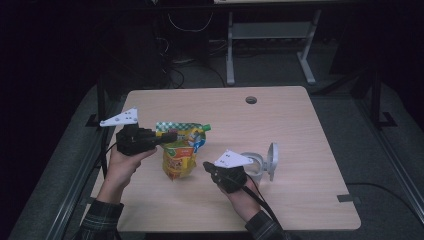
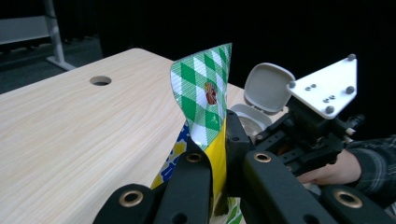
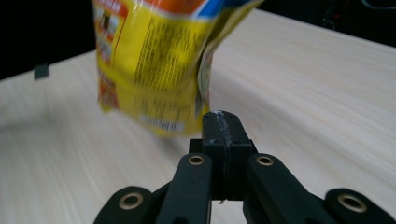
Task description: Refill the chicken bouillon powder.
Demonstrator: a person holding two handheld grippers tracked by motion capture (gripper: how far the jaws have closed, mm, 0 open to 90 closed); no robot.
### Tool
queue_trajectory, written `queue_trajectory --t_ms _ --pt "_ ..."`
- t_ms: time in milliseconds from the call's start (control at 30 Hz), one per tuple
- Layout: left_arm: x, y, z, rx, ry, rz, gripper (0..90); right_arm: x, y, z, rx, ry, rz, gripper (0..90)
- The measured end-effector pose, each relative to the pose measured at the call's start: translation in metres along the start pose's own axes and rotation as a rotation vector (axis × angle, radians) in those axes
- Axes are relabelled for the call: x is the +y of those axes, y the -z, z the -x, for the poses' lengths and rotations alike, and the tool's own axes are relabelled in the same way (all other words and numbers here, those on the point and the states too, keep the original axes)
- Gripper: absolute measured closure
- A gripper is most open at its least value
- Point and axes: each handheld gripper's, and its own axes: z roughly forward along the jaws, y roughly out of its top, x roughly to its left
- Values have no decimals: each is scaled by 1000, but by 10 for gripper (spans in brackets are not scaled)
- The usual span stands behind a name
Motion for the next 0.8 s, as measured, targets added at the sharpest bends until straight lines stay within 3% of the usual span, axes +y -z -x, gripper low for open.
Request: queue_trajectory --t_ms 333,533,800 --pt "16 0 11 -43 -23 -7 900 12 -13 -6 -69 -17 64 900" --pt "16 -3 15 -63 -21 -15 900 13 -20 -10 -83 -20 104 900" --pt "18 -4 16 -71 -13 -16 900 14 -26 -11 -77 -12 109 900"
